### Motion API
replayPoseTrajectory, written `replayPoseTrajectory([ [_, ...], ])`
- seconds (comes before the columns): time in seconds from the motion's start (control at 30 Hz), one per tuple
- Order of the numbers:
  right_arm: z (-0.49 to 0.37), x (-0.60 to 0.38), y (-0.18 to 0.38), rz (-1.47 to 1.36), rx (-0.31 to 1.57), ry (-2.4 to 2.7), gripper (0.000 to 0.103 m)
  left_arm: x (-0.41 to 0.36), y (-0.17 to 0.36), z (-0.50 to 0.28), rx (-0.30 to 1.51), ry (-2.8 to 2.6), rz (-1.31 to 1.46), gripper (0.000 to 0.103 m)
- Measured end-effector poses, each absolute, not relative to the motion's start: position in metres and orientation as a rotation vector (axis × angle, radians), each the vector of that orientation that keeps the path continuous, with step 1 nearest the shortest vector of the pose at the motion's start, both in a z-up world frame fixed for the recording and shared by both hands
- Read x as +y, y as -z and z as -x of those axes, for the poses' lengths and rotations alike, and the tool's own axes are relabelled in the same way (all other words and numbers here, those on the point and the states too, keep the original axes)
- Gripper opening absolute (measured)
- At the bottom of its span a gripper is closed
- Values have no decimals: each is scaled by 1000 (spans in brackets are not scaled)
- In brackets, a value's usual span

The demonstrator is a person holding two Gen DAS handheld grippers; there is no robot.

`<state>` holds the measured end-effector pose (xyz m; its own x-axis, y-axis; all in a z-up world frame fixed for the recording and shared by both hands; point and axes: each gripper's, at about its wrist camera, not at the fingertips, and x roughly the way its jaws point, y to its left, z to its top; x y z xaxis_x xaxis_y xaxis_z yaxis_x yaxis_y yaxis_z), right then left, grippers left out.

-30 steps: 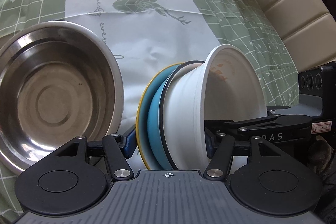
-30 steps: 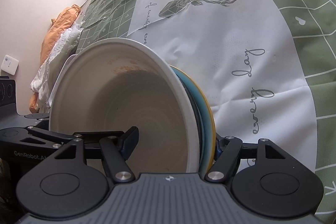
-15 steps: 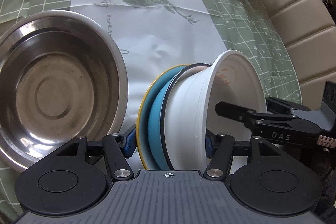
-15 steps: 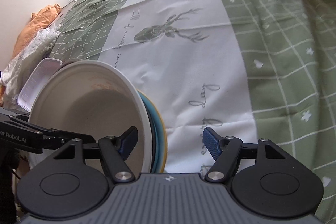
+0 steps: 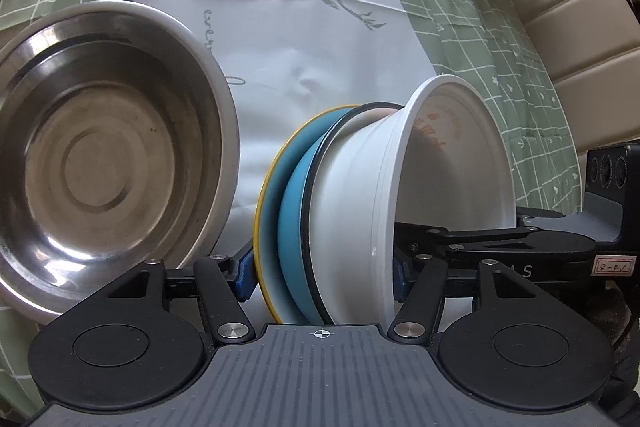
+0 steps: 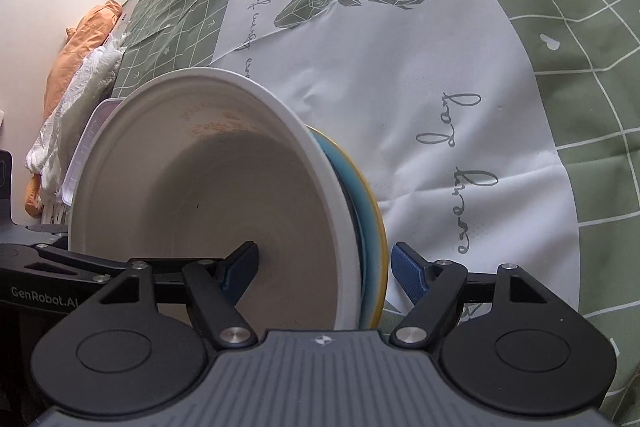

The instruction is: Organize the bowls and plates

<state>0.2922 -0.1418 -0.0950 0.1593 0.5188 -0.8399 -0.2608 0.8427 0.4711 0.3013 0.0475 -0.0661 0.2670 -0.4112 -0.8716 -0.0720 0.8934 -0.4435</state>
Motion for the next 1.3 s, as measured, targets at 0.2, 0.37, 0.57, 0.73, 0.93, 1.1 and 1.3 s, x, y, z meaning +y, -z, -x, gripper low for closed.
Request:
replayPoseTrajectory([
  [0.2,-290,-144,95,-292,1317,-585,67,44,61,-303,1279,241,425,64],
  [0.37,-288,-145,92,-295,1313,-582,66,43,58,-302,1277,236,420,64],
  [0.57,-287,-146,84,-294,1313,-566,66,42,52,-299,1271,242,425,64],
  [0.73,-281,-141,60,-257,1289,-536,66,47,39,-293,1238,277,440,64],
  [0.93,-277,-110,12,-164,1228,-542,66,73,6,-282,1169,315,484,64],
  [1.1,-285,-55,-8,-94,1203,-613,66,120,-14,-270,1096,264,520,64],
  [1.3,-307,15,21,-53,1286,-687,66,180,7,-263,1085,159,587,64],
])
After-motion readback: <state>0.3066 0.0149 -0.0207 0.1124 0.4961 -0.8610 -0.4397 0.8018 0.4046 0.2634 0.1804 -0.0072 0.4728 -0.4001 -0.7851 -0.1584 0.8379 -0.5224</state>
